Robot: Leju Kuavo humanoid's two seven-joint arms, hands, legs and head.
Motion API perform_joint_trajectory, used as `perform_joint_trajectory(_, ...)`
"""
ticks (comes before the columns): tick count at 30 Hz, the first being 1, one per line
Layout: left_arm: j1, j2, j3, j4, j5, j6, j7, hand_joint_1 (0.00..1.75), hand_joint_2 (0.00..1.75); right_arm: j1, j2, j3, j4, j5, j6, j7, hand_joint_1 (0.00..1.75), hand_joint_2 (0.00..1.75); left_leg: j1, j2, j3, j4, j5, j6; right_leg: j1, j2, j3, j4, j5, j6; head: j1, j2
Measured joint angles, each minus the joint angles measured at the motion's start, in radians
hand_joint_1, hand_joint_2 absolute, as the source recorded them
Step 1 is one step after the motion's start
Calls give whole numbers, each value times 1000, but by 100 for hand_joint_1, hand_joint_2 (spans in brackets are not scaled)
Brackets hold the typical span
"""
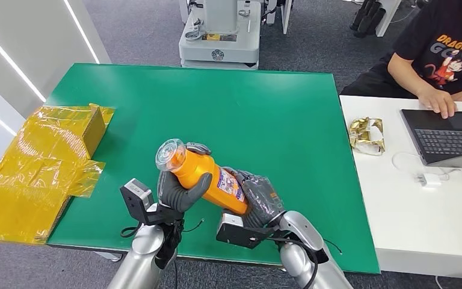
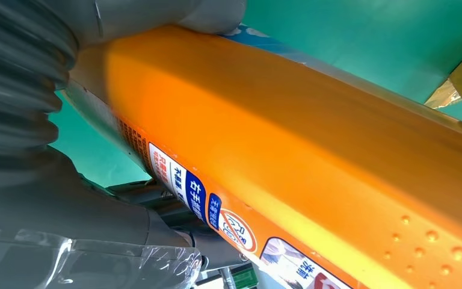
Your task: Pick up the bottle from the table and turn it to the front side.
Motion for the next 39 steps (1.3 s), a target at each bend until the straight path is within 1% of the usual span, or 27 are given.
perform_joint_trajectory(39, 0, 0, 0, 0, 0, 0, 0, 106, 175, 0, 0, 2, 0, 0, 0, 0, 175, 175, 0, 0, 0, 0, 0, 0, 0, 0, 0, 0, 0, 0, 0, 0)
